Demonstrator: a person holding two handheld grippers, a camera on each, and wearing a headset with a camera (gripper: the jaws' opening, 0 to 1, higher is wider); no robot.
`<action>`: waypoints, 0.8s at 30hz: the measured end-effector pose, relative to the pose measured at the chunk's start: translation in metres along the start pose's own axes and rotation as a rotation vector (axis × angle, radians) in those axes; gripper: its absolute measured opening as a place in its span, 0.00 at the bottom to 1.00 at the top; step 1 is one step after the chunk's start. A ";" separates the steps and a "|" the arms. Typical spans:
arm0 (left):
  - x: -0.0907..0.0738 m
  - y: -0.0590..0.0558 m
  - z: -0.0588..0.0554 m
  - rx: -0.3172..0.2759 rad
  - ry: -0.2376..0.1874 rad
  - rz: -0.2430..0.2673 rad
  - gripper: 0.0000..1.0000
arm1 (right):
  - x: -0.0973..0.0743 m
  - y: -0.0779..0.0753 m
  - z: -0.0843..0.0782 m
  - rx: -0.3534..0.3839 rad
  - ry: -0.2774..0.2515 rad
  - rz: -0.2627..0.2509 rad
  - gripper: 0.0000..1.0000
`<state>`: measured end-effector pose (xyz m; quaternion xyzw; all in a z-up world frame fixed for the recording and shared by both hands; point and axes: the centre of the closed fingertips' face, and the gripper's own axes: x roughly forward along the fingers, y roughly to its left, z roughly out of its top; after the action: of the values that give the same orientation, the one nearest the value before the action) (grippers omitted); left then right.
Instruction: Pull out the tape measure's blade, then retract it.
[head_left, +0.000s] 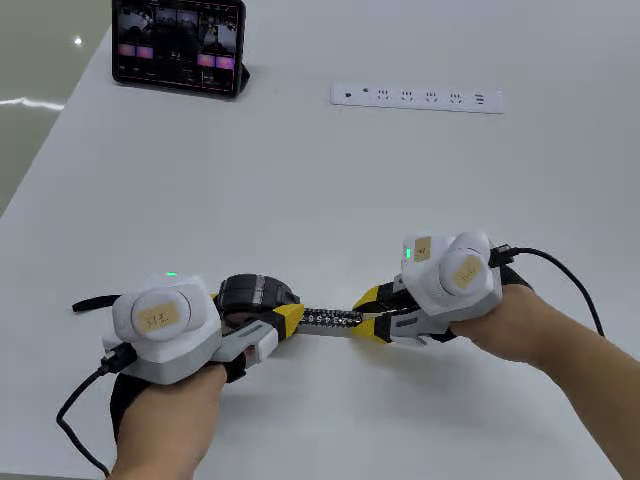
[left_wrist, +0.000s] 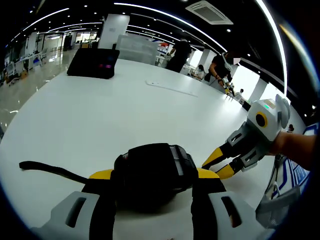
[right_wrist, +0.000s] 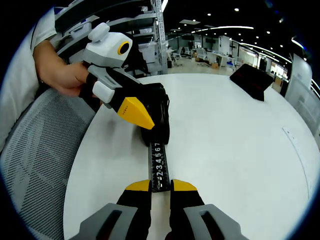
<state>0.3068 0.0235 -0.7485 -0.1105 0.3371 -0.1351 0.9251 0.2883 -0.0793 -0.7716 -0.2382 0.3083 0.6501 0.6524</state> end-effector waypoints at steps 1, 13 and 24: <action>0.000 0.000 0.000 -0.001 0.000 -0.001 0.56 | 0.001 0.000 0.001 -0.001 -0.003 0.001 0.10; -0.001 0.001 0.000 -0.008 -0.003 -0.006 0.56 | 0.013 0.001 0.014 0.003 -0.023 0.012 0.10; 0.000 0.001 0.000 -0.011 -0.004 -0.009 0.56 | 0.025 0.002 0.026 0.008 -0.040 0.018 0.10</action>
<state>0.3065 0.0244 -0.7486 -0.1175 0.3357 -0.1371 0.9245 0.2874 -0.0432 -0.7706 -0.2199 0.2999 0.6594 0.6534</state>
